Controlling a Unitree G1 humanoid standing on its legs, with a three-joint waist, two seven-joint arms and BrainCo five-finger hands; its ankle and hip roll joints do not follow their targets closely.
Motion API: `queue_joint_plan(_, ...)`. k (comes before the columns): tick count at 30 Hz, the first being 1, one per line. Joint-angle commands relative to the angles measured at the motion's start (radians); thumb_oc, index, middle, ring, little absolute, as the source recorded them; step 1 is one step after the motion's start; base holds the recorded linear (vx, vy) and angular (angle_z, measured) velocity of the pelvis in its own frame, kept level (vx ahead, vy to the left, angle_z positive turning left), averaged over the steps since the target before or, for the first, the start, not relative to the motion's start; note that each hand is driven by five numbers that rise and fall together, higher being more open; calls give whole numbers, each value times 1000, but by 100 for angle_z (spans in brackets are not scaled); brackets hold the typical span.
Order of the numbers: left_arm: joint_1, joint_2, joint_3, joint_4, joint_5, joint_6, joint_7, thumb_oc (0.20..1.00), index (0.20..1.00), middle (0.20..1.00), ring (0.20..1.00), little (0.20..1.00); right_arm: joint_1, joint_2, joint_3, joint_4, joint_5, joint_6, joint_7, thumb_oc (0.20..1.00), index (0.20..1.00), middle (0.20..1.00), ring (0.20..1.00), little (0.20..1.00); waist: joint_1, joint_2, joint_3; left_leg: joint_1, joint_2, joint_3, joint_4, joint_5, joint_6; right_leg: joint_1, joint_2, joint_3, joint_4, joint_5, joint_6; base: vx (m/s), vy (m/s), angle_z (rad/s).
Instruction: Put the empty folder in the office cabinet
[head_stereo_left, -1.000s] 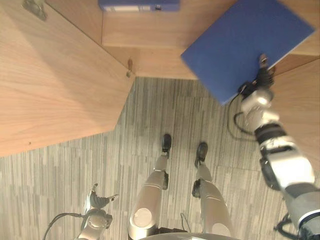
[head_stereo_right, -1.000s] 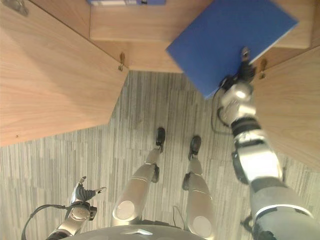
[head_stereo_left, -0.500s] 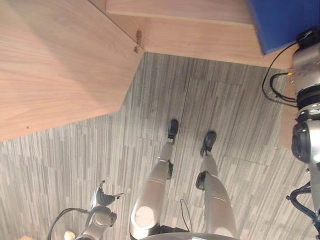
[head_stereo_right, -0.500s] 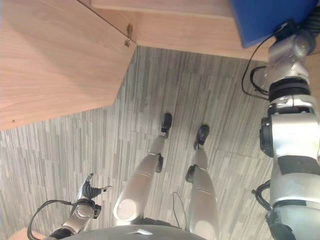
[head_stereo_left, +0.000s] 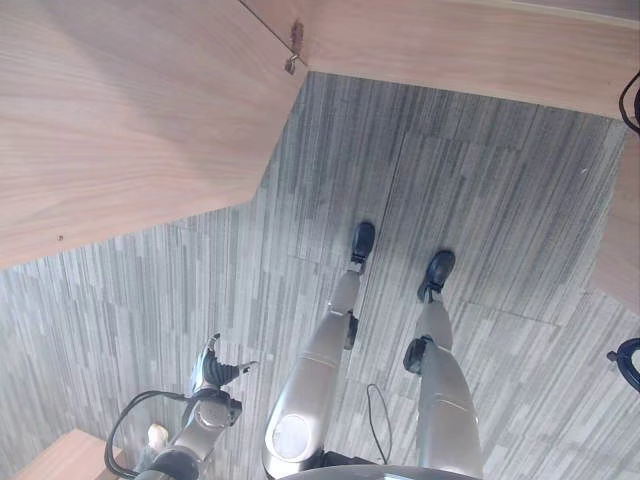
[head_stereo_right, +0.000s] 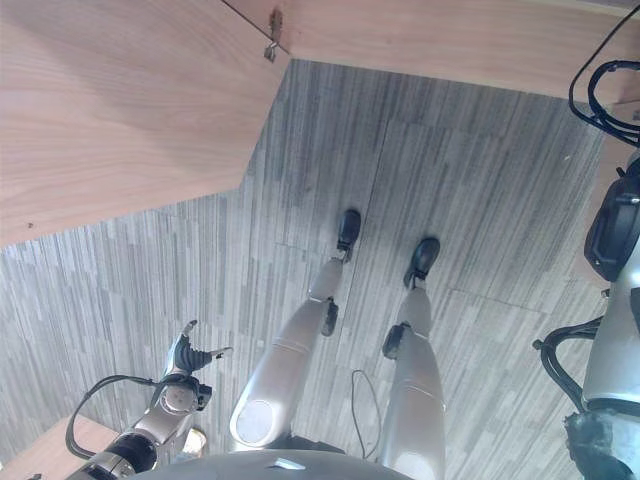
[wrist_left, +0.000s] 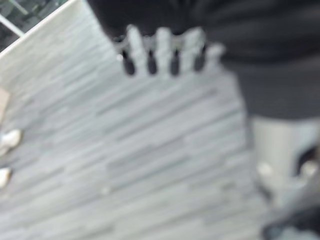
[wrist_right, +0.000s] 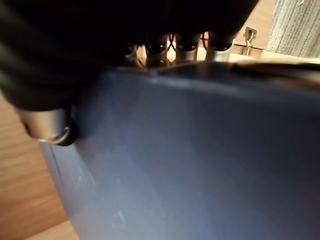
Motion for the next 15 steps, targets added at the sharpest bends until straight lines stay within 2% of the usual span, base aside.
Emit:
queue_joint_plan(1, 59, 74, -26, 64, 24, 1, 23, 1000, 1000, 1000, 1000, 1000, 71, -26, 129, -53, -24, -35, 38, 200, 200, 200, 200, 200, -2, -58, -171, -6, -29, 7, -11, -133, -88, -11, -83, 11, -4, -54, 121, 3, -6, 4)
queue_joint_plan(15, 81, 119, -21, -25, 3, -11, -13, 1000, 1000, 1000, 1000, 1000, 40, -49, 219, -17, -32, 12, 127, 200, 200, 200, 200, 200, 17, -61, -174, -38, -33, -6, -11, -125, -95, -42, -88, -6, -4, -51, 127, 0, 0, 1)
